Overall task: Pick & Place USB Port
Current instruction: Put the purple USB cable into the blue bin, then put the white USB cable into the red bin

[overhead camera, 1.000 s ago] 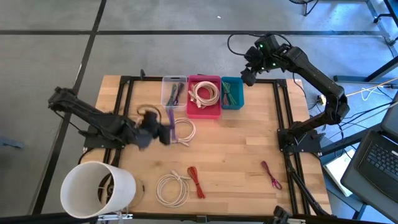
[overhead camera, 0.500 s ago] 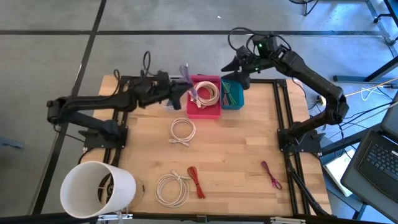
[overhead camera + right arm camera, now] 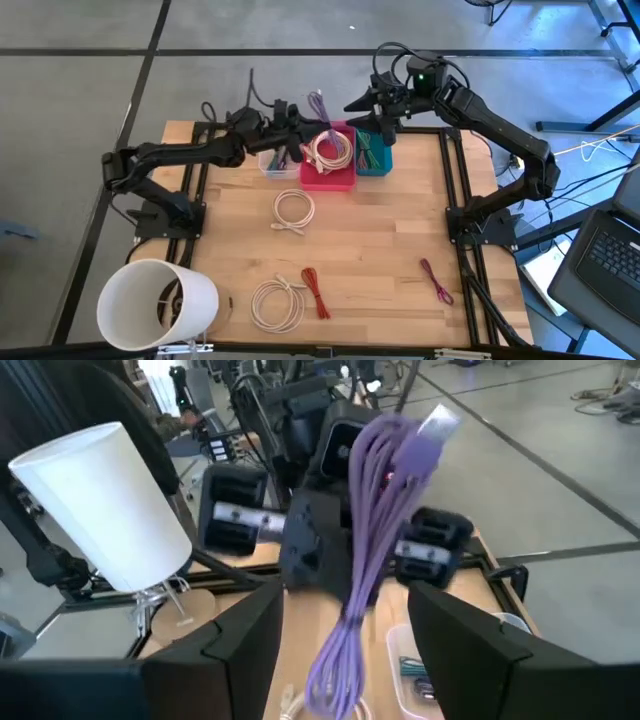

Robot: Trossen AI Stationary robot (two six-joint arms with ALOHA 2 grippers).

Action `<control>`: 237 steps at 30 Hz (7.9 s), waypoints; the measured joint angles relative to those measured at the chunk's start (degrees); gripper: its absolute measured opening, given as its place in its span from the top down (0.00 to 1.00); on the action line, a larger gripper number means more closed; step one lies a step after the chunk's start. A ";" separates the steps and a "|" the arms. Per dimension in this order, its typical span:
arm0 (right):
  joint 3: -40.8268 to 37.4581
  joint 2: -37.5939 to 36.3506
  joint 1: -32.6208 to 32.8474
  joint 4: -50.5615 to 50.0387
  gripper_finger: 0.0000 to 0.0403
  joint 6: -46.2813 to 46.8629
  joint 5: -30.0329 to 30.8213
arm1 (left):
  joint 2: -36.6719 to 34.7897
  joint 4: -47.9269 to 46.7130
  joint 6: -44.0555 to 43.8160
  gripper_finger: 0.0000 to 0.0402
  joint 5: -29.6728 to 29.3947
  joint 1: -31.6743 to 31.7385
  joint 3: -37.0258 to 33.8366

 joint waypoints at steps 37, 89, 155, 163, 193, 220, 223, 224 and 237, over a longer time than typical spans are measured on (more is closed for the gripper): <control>1.97 0.00 -0.36 -11.49 0.94 -3.24 15.77 | 12.16 -10.22 2.94 0.72 6.18 -0.19 14.85; 1.01 36.44 -15.15 -28.54 0.96 12.22 30.04 | 0.38 -56.81 5.96 0.51 -8.91 0.86 14.85; 1.03 -8.63 -9.11 -42.15 0.46 -0.84 37.28 | 22.63 -84.55 30.44 0.92 -10.38 -23.34 5.28; 1.02 -8.65 -9.14 -42.16 0.46 -2.32 38.20 | 15.08 -93.84 21.38 0.92 -11.56 -27.96 10.87; 1.03 -8.66 -9.20 -43.03 0.46 -3.60 39.22 | 42.83 -99.36 48.61 0.92 -5.95 8.53 64.70; 1.02 -8.66 -9.20 -46.35 0.45 -5.17 40.71 | 50.37 -105.74 47.08 0.49 -14.14 5.75 67.41; 1.01 -8.65 -9.20 -46.39 0.45 -5.37 40.71 | 47.33 -109.03 44.38 0.40 -12.65 5.22 67.30; 1.03 -8.66 -9.20 -46.39 0.45 -5.39 40.71 | 45.78 -110.66 42.85 0.39 -11.55 4.91 67.30; 1.01 -8.66 -9.22 -47.78 0.45 -6.66 40.71 | 31.79 -125.15 24.66 0.39 -1.74 -17.51 61.97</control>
